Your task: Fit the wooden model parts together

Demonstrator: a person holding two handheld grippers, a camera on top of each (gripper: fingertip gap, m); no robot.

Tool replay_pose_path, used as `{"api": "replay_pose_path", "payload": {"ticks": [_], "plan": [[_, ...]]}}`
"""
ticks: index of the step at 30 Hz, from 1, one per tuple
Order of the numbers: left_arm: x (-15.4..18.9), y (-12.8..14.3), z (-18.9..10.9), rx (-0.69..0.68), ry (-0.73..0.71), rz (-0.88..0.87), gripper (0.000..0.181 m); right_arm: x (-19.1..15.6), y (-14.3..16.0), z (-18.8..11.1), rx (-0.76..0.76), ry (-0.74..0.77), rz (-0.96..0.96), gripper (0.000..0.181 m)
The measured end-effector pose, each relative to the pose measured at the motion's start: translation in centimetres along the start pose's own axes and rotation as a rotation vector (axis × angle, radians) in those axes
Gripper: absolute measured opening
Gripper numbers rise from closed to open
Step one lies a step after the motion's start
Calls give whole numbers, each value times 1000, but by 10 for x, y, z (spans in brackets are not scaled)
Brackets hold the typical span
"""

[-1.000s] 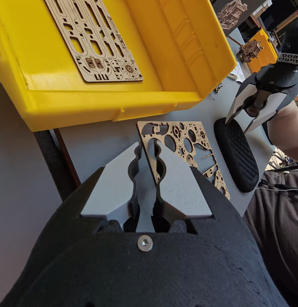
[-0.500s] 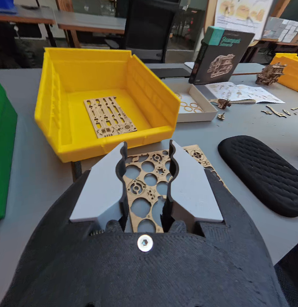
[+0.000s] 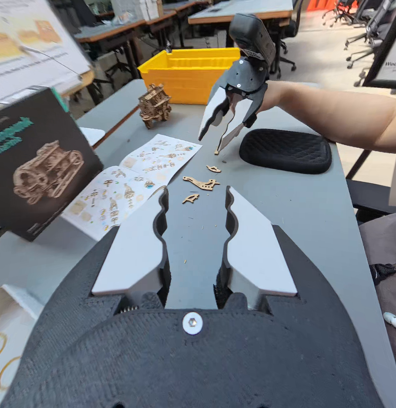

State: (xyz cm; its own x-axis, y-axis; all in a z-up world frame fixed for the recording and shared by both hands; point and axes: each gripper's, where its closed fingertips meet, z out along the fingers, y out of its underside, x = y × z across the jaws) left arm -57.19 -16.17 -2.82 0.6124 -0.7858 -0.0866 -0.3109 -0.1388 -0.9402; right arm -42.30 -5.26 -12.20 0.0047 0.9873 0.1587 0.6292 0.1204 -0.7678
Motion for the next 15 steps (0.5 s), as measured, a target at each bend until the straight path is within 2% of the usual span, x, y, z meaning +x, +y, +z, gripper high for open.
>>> {"api": "replay_pose_path", "payload": {"ticks": [3, 7, 9, 11, 12, 15], "plan": [[8, 6, 63, -108, 127, 7, 42, -14, 5, 14, -39, -127, -32, 45], [-2, -11, 109, -82, 228, -77, 33, -13, 1, 30, -117, -226, -73, 43], [-18, -16, 119, -61, 219, -111, 32, -17, -1, 38, -131, -285, -20, 41], [-29, -13, 123, -60, 212, -157, 30, -37, -9, 41, -89, -375, 55, 42], [-31, -10, 123, -55, 207, -169, 30, -42, -10, 44, -67, -366, 59, 43], [-35, 2, 116, -24, 184, -182, 28, -40, 3, 54, -132, -234, -56, 43]]}}
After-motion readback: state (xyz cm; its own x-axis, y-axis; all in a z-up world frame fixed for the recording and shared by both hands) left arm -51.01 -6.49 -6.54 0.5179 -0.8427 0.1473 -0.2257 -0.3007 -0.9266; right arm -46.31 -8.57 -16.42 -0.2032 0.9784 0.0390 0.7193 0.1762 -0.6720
